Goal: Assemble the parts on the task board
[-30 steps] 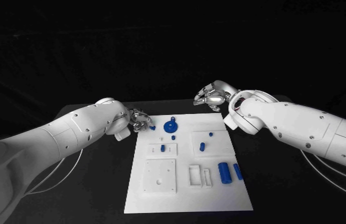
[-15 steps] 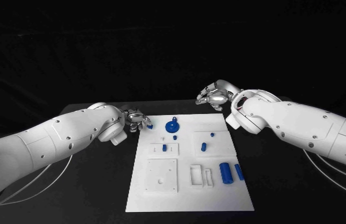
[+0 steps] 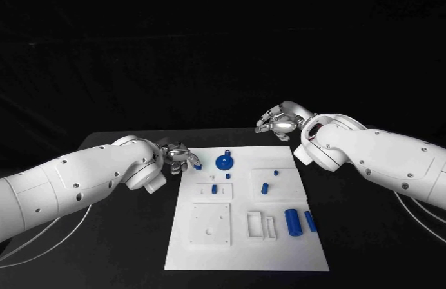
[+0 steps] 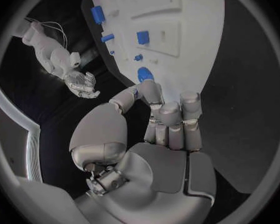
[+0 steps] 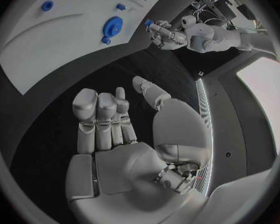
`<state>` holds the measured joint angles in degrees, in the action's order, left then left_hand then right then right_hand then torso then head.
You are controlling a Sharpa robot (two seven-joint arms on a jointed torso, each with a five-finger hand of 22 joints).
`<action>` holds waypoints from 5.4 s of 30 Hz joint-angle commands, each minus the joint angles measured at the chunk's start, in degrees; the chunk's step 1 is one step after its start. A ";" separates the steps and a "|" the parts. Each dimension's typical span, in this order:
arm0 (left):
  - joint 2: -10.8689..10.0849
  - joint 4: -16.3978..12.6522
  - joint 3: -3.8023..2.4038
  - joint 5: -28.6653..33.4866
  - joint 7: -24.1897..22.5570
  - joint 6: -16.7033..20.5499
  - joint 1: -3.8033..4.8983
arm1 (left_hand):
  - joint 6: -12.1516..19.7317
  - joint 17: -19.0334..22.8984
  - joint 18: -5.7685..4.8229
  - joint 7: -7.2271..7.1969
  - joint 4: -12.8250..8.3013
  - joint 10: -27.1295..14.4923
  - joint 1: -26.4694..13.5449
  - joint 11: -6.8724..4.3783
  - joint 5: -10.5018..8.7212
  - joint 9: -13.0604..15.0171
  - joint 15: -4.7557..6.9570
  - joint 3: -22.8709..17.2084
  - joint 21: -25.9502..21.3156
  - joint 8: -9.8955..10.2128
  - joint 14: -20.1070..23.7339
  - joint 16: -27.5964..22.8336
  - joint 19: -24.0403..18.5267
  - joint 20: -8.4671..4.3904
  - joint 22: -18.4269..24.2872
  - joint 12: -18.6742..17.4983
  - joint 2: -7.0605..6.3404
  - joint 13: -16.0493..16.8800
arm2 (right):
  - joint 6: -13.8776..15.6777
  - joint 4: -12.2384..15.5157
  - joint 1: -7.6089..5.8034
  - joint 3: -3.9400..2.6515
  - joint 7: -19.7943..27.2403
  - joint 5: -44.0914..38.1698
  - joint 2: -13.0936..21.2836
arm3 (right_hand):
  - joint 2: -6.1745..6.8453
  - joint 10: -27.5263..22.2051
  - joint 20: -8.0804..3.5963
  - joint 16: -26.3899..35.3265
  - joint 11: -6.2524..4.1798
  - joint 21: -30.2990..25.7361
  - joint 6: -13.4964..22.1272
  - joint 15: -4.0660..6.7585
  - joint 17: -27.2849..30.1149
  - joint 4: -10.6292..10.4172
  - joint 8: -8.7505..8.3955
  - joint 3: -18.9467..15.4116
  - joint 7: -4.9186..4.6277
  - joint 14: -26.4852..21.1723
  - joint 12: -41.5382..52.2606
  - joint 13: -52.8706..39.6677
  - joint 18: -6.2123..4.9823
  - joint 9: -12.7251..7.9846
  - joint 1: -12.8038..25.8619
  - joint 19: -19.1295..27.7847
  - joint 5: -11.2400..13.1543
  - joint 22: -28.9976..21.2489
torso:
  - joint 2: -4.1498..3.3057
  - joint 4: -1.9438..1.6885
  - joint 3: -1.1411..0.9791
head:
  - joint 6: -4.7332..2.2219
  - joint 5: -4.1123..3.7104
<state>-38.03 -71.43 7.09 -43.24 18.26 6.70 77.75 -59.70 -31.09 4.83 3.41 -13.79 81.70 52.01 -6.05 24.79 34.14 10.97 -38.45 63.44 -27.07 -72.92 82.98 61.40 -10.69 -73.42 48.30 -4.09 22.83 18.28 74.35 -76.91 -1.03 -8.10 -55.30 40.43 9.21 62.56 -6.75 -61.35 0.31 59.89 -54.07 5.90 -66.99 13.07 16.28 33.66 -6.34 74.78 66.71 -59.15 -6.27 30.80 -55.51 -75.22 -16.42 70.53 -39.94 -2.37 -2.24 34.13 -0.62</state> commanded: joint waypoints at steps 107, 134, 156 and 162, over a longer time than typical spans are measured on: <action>-1.71 -8.30 5.86 -7.03 3.46 0.01 -1.07 | -8.48 -1.18 1.27 -3.74 0.82 -0.06 -0.37 -0.43 -1.92 9.64 1.56 -0.64 1.30 1.67 -0.96 1.59 0.75 -5.15 -0.56 3.64 -0.61 1.80 | -0.90 -0.19 0.19 -0.03 0.61 0.37 -0.06 | -0.11 -0.33 0.40 0.48 -0.04 -0.55 -0.04 0.05 0.10 0.05 -0.34 -0.39 -0.39 -0.07 -0.36 0.23 -8.73 0.23 0.47 0.26 -0.56 -0.12 | 0.02 -0.31 -0.09 | 1.26 0.01; -1.48 -8.24 5.85 -7.15 3.31 -1.36 -1.07 | -10.71 -1.81 1.62 -4.22 1.02 0.03 0.36 -0.82 -7.03 11.44 1.83 -0.22 2.05 2.59 -1.20 2.94 0.82 -5.17 -0.88 6.36 -0.74 3.28 | -0.93 -0.41 0.22 -0.03 0.71 0.37 -0.30 | -0.17 -0.35 0.43 0.53 -0.04 -0.61 -0.02 0.05 0.10 0.03 -0.40 -0.33 -0.40 -0.06 -0.36 0.28 -8.73 0.28 0.46 0.24 -1.34 -0.12 | 0.00 -0.36 -0.07 | 1.58 0.11; -1.54 -8.62 5.85 -7.59 3.22 -2.05 -1.08 | -11.29 -2.05 1.66 -4.40 1.75 -0.28 -0.47 -0.98 -6.45 12.07 1.96 0.06 2.34 2.77 -1.15 3.55 0.76 -5.11 -1.01 7.57 0.12 3.99 | -1.03 -0.59 0.35 -0.03 0.78 0.36 -0.45 | -0.20 -0.35 0.44 0.54 -0.04 -0.63 -0.04 0.05 0.08 0.02 -0.42 -0.31 -0.40 -0.04 -0.33 0.30 -8.73 0.32 0.46 0.21 -1.78 -0.11 | -0.01 -0.33 -0.06 | 1.85 0.25; -1.48 -8.35 5.84 -7.62 3.14 -2.06 -1.08 | -11.42 -2.08 1.67 -4.44 2.47 -0.47 -1.36 -1.02 -6.29 12.31 1.98 0.23 2.40 2.90 -1.07 3.69 0.66 -5.09 -1.05 7.95 0.99 4.22 | -1.08 -0.60 0.36 -0.03 0.79 0.36 -0.45 | -0.20 -0.35 0.44 0.54 -0.04 -0.64 -0.04 0.05 0.08 0.02 -0.43 -0.31 -0.40 -0.03 -0.33 0.31 -8.73 0.33 0.47 0.21 -1.93 -0.11 | -0.01 -0.35 -0.06 | 1.91 0.23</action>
<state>-39.81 -79.56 12.58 -50.72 21.06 7.42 77.16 -60.53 -33.10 5.78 2.67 -11.64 81.37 50.71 -6.75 18.15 46.41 11.52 -38.10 65.65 -24.34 -73.45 86.35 62.05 -10.83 -74.41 56.13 -3.67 27.00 17.83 73.77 -76.58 -1.02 -7.90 -54.97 40.02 9.21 62.56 -6.54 -61.12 0.31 59.44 -54.22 5.82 -66.96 13.07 16.08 33.66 -6.33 74.70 66.71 -58.93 -6.80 31.05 -55.51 -75.02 -17.98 70.48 -39.94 -2.71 -2.32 36.04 -0.37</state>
